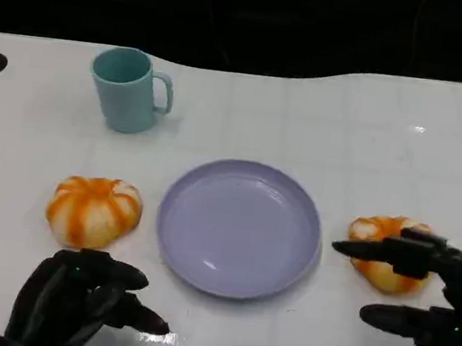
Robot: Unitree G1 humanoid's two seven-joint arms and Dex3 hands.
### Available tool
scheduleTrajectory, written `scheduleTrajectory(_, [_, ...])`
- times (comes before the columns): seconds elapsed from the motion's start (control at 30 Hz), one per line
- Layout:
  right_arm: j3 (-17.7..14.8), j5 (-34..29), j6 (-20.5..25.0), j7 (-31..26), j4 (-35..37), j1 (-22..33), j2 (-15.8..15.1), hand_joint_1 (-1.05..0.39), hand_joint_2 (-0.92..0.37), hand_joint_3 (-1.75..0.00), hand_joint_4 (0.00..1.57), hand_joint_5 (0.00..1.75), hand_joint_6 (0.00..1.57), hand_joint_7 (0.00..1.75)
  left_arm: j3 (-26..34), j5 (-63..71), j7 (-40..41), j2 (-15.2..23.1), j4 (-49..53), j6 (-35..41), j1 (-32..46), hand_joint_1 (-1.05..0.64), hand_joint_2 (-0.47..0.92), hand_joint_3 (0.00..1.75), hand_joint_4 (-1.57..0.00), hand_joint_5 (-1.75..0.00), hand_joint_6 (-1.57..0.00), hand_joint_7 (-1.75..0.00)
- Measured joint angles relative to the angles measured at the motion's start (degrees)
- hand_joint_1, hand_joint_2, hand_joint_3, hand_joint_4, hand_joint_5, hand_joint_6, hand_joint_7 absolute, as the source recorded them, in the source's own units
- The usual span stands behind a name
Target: Grasp the bread from the table and place it into the plate.
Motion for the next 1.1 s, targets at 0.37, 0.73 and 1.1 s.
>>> scheduleTrajectory(0.37, [-0.7, -12.0, 3.4, -4.0, -5.5, -0.8, -5.1, -0.3, -0.79, 0.0, 0.15, 0.19, 0.33, 0.0, 0.0, 0.0, 0.0, 0.0, 0.0, 0.0, 0.0, -1.0, 0.8, 0.0, -1.57, -0.22, -1.56, 0.0])
scheduleTrajectory(0.73, [0.5, -28.3, 10.5, -8.8, -9.2, -1.3, -9.8, -0.26, -0.76, -0.01, 0.1, 0.18, 0.31, 0.01, 0.0, 0.0, 0.0, 0.0, 0.3, 0.0, -0.1, -1.01, 0.8, 0.0, -1.57, -0.22, -1.57, 0.0])
scheduleTrajectory(1.1, [8.3, -35.9, 13.2, -12.7, -2.5, -8.8, -11.8, -0.32, -0.77, -0.01, 0.15, 0.2, 0.34, 0.01, 0.2, 0.0, 0.0, 0.0, 1.0, 0.0, -0.4, -1.01, 0.8, 0.0, -1.57, -0.23, -1.56, 0.0])
